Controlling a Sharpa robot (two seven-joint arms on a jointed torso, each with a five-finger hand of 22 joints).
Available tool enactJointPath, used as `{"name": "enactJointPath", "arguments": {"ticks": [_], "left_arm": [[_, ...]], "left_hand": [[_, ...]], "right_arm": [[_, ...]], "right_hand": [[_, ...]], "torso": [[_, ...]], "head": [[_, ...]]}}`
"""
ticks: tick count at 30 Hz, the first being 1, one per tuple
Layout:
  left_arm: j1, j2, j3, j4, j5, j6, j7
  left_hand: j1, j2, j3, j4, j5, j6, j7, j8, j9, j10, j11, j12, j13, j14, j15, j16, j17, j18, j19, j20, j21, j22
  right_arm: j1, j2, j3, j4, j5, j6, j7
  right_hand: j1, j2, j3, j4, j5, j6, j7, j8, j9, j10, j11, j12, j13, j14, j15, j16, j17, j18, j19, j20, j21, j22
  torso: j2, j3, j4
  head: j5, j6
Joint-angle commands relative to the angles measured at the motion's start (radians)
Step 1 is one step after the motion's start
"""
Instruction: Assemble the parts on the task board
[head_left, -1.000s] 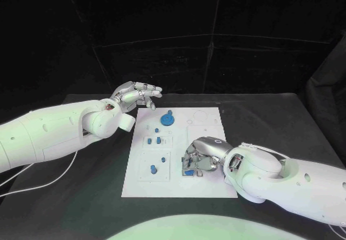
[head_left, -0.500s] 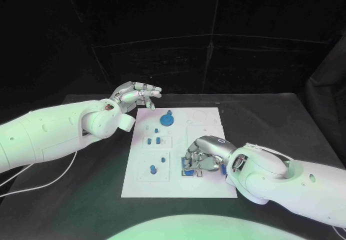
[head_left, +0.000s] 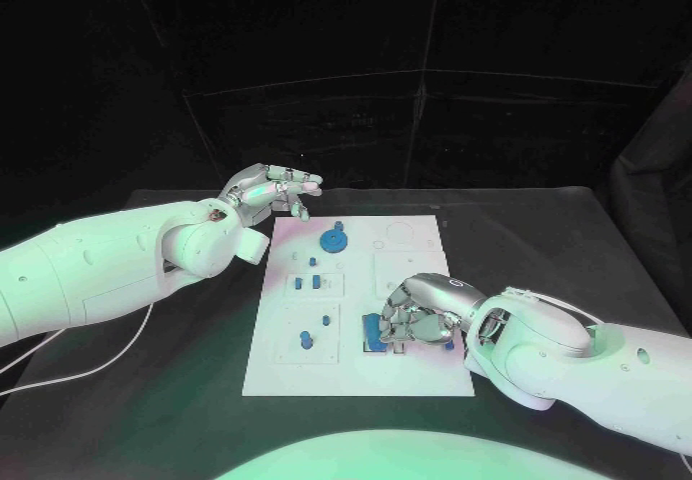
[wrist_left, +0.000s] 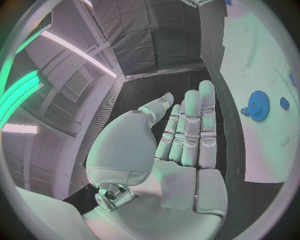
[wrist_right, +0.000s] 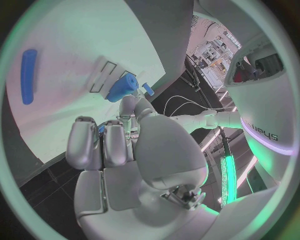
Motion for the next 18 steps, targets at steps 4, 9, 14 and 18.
{"name": "enactJointPath", "arguments": {"ticks": [4,9,14,18], "left_arm": [[0.001,0.0,0.001,0.001,0.004,0.01,0.0],[0.001,-0.001,0.001,0.001,0.004,0.009,0.0],[0.001,0.0,0.001,0.002,0.004,0.009,0.0],[0.002,-0.001,0.001,0.002,0.004,0.009,0.0]], "left_hand": [[-0.006,0.002,0.0,0.003,0.004,-0.004,0.0,0.004,-0.001,-0.007,0.0,0.007,0.001,-0.01,0.001,0.005,-0.001,0.021,0.001,0.006,-0.007,-0.001],[-0.006,0.002,0.0,0.003,0.004,-0.004,0.0,0.004,-0.001,-0.007,0.0,0.007,0.001,-0.01,0.001,0.005,-0.001,0.021,0.001,0.006,-0.007,-0.001],[-0.006,0.002,0.0,0.003,0.004,-0.004,0.0,0.004,-0.001,-0.007,0.0,0.007,0.001,-0.01,0.001,0.005,-0.001,0.021,0.001,0.006,-0.007,-0.001],[-0.006,0.002,0.0,0.003,0.004,-0.004,0.0,0.004,-0.001,-0.007,0.0,0.007,0.001,-0.01,0.001,0.005,-0.001,0.021,0.001,0.006,-0.007,-0.001]], "right_arm": [[0.001,0.005,0.0,-0.004,-0.001,0.079,-0.007],[0.001,0.016,0.0,-0.015,-0.015,0.086,-0.015],[0.001,0.031,0.0,-0.026,-0.026,0.084,-0.023],[0.001,0.043,0.0,-0.031,-0.028,0.083,-0.023]], "right_hand": [[0.002,0.004,0.011,-0.004,-0.003,0.002,0.003,-0.006,-0.002,-0.004,0.001,-0.004,0.001,0.036,0.004,-0.005,0.002,-0.005,-0.003,0.0,-0.005,0.002],[0.009,0.009,0.024,-0.012,-0.002,0.009,0.002,-0.01,-0.005,-0.003,0.0,-0.004,0.002,0.037,0.004,-0.004,0.004,-0.005,-0.002,0.001,-0.005,0.004],[0.016,0.027,0.047,-0.02,0.001,0.015,0.0,-0.017,-0.009,0.0,-0.001,-0.006,0.003,0.038,0.003,-0.004,0.006,-0.006,-0.001,0.0,-0.004,0.006],[0.017,0.033,0.059,-0.026,0.001,0.018,-0.001,-0.02,-0.011,0.002,-0.001,-0.005,0.005,0.038,0.003,-0.003,0.008,-0.006,-0.001,0.0,-0.004,0.007]], "torso": [[0.002,-0.0006,0.0009],[0.001,-0.0005,-0.0003],[0.002,-0.0002,0.0008],[0.0,-0.0004,0.0008]], "head": [[0.001,0.0],[0.001,-0.001],[0.001,-0.002],[0.002,-0.003]]}}
